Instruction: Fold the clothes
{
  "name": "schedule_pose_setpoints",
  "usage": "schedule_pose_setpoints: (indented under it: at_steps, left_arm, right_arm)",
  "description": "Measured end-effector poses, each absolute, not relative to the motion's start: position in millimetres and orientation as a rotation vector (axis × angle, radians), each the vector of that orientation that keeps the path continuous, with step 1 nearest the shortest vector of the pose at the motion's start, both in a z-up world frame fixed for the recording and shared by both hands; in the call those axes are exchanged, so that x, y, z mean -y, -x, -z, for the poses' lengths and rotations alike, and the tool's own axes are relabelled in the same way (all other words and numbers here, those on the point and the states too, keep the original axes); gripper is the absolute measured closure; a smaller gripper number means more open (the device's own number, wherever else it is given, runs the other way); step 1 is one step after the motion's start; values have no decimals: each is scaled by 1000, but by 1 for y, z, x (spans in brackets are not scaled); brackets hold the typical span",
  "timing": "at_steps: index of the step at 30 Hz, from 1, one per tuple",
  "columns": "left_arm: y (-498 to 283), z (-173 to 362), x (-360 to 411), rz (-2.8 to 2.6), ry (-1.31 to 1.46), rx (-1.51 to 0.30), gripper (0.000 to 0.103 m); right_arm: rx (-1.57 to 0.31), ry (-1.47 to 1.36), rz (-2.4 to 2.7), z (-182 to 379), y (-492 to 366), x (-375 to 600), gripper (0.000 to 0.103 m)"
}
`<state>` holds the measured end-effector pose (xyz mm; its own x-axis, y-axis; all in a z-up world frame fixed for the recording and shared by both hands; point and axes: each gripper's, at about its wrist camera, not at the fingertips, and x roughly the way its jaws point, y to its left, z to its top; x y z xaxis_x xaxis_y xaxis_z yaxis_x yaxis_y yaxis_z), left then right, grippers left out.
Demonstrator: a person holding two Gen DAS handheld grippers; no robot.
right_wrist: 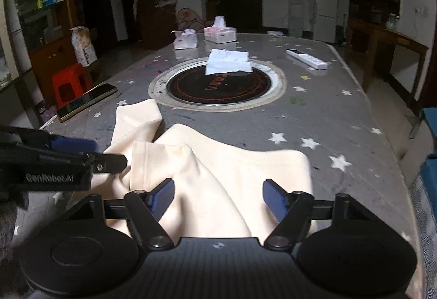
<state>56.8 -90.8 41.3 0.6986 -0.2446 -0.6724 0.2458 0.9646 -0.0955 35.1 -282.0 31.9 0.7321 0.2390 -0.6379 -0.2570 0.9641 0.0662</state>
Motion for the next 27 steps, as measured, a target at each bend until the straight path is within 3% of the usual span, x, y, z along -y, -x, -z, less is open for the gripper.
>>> schedule_pose_setpoints:
  at_steps: [4,8,12,15,27]
  left_arm:
    - [-55,-38,88,310,9,-748,87]
    - [-53,-39,86,324,17,-737,90]
    - [-51,-43,85,338,12,-723,91]
    - [-52,-44,86,337,4,-729,86]
    - [-46,-47,80,363,21,-690,93]
  right_arm:
    - [-712,39,-325,-26,-50,273,44]
    - [-742,49,-349,-16,-64,265,53]
    - [-762,36,-353,-11,-70,266,82]
    - [-741,31,-345,-17,-62,272,93]
    - [-554,2,-158,-68,19,338,94]
